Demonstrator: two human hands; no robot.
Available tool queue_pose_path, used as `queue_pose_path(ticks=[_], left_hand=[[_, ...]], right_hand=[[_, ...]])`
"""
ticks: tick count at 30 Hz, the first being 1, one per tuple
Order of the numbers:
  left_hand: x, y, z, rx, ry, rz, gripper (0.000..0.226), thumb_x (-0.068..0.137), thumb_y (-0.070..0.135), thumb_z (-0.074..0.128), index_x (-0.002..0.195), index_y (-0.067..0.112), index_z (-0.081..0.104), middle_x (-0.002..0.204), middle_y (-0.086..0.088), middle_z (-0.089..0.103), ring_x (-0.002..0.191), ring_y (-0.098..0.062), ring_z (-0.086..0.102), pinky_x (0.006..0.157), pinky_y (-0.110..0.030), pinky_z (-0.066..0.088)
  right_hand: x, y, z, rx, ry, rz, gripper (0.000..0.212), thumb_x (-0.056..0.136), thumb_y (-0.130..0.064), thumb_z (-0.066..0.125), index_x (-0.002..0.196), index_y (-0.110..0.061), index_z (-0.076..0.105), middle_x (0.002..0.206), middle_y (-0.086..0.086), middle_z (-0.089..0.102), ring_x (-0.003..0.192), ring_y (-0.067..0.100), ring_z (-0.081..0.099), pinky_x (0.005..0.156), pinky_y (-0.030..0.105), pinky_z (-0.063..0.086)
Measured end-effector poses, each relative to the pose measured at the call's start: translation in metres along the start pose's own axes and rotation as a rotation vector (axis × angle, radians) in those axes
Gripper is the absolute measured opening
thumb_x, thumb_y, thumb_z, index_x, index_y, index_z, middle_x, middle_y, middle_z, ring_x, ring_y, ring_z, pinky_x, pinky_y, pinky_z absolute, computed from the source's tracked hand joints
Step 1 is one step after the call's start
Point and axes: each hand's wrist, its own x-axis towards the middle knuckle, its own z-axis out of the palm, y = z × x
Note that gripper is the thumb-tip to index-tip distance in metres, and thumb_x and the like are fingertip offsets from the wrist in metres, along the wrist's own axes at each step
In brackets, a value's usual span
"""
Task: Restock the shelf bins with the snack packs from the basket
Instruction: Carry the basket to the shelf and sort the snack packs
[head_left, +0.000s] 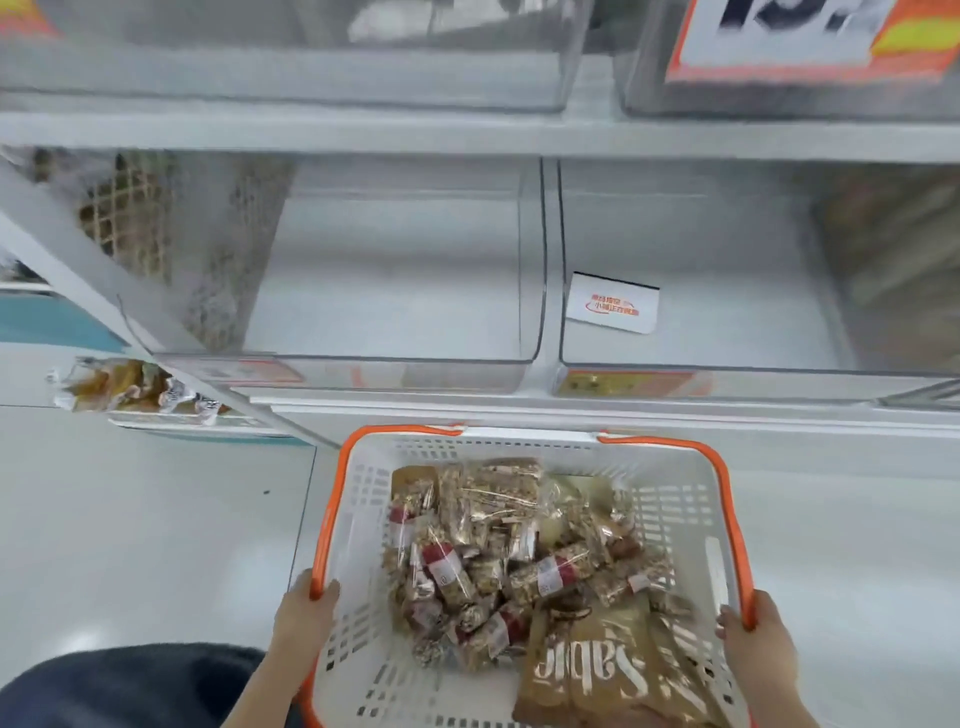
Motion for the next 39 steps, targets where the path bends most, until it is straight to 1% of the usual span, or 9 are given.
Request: queue_pose_path(ticks=[4,10,16,22,26,29,32,36,39], left_hand=[[0.032,-0.020,0.042,0.001,0.111,0.135,0.033,0.098,0.027,0.044,0.078,0.002,0.051,0.074,-0.020,0.058,0.066,-0.030,0.056,0.061,-0.037,0.044],[0.047,-0.033,0.070,0.036,0.365,0.301,0.041,0.099,0.028,0.041,0.074,-0.004,0.046,0.066,-0.019,0.050,0.058,-0.032,0.048,0.052,-0.035,0.034],[0.030,-0.031,0.057,0.021,0.216,0.343,0.026,0.101,0.023,0.037,0.092,-0.001,0.042,0.069,-0.011,0.043,0.071,-0.030,0.045,0.064,-0.039,0.034],[0.023,-0.031,0.045,0.054,0.128,0.211,0.026,0.098,0.009,0.040,0.121,-0.003,0.042,0.112,-0.028,0.055,0.098,-0.041,0.054,0.079,-0.041,0.042],[0.007,-0.017,0.046,0.061,0.159,0.158,0.046,0.092,0.001,0.043,0.136,-0.003,0.031,0.127,-0.028,0.047,0.112,-0.045,0.048,0.078,-0.039,0.038],[-0.001,-0.008,0.050,0.073,0.191,0.146,0.054,0.090,0.005,0.048,0.139,0.000,0.024,0.134,-0.028,0.039,0.116,-0.045,0.045,0.081,-0.043,0.042],[0.002,-0.010,0.053,0.111,0.196,0.157,0.061,0.090,0.008,0.051,0.142,0.004,0.019,0.137,-0.027,0.034,0.118,-0.046,0.042,0.088,-0.045,0.041],[0.020,-0.018,0.054,0.176,0.232,0.294,0.066,0.091,0.011,0.051,0.146,0.016,0.015,0.127,-0.023,0.043,0.098,-0.040,0.053,0.081,-0.048,0.049],[0.028,-0.018,0.056,0.198,0.260,0.429,0.059,0.096,0.012,0.046,0.146,0.021,0.018,0.122,-0.020,0.049,0.090,-0.032,0.056,0.070,-0.039,0.046]], right_hand=[[0.030,0.019,0.037,-0.024,0.027,-0.047,0.008,0.093,-0.008,0.047,0.087,-0.011,0.042,0.072,0.020,0.058,0.064,0.036,0.054,0.061,0.042,0.045],[0.039,0.042,0.059,-0.102,0.185,-0.222,0.009,0.097,-0.012,0.042,0.091,-0.006,0.039,0.078,0.018,0.051,0.065,0.034,0.049,0.057,0.037,0.033],[0.036,0.042,0.045,-0.051,0.024,-0.296,0.004,0.096,-0.002,0.040,0.097,-0.003,0.036,0.091,0.021,0.050,0.075,0.033,0.047,0.063,0.036,0.033],[0.021,0.035,0.038,0.056,-0.041,-0.324,0.051,0.088,0.010,0.039,0.137,-0.003,0.033,0.103,0.013,0.048,0.090,0.029,0.046,0.076,0.035,0.038],[0.019,0.029,0.042,-0.031,-0.009,-0.242,0.063,0.082,0.001,0.048,0.140,-0.011,0.029,0.126,0.019,0.050,0.114,0.041,0.050,0.093,0.054,0.042],[-0.002,0.017,0.052,-0.278,0.250,-0.539,0.073,0.080,-0.008,0.051,0.148,-0.013,0.025,0.145,0.015,0.038,0.130,0.040,0.037,0.099,0.058,0.034],[-0.013,0.005,0.073,-0.497,0.209,-0.875,0.071,0.085,-0.019,0.050,0.149,-0.031,0.021,0.154,0.006,0.030,0.139,0.036,0.028,0.103,0.066,0.027],[0.022,0.006,0.082,-0.549,0.219,-0.559,0.070,0.094,-0.033,0.048,0.150,-0.040,0.006,0.161,0.001,0.004,0.145,0.039,0.000,0.104,0.073,0.005],[0.050,0.004,0.067,-0.453,0.205,-0.312,0.070,0.095,-0.027,0.048,0.150,-0.037,0.005,0.159,0.006,0.008,0.138,0.044,0.020,0.102,0.069,0.021]])
